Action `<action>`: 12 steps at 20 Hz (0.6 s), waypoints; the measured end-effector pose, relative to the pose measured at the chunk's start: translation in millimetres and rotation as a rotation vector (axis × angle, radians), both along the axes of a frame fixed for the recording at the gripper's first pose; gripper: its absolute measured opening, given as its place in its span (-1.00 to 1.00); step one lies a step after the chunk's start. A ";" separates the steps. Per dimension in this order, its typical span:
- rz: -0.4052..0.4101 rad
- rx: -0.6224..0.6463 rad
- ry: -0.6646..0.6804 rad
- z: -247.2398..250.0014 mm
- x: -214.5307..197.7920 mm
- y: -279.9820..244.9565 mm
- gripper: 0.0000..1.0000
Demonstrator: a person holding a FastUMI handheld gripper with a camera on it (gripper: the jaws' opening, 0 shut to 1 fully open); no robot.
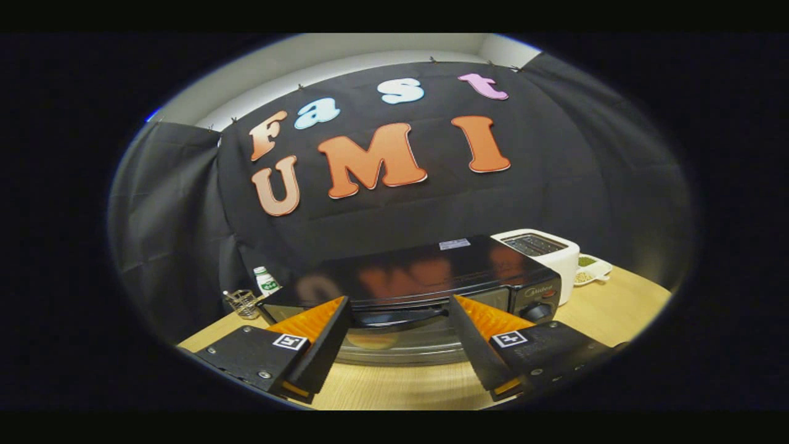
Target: Open the toaster oven, put the food inside, and close the toaster oven door.
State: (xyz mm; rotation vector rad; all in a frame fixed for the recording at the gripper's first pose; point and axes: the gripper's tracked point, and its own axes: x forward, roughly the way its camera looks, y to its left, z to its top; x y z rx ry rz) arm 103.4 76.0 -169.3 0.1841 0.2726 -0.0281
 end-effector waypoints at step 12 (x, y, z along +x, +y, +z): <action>0.117 -0.123 -0.168 113.9 -84.3 19.9 0.78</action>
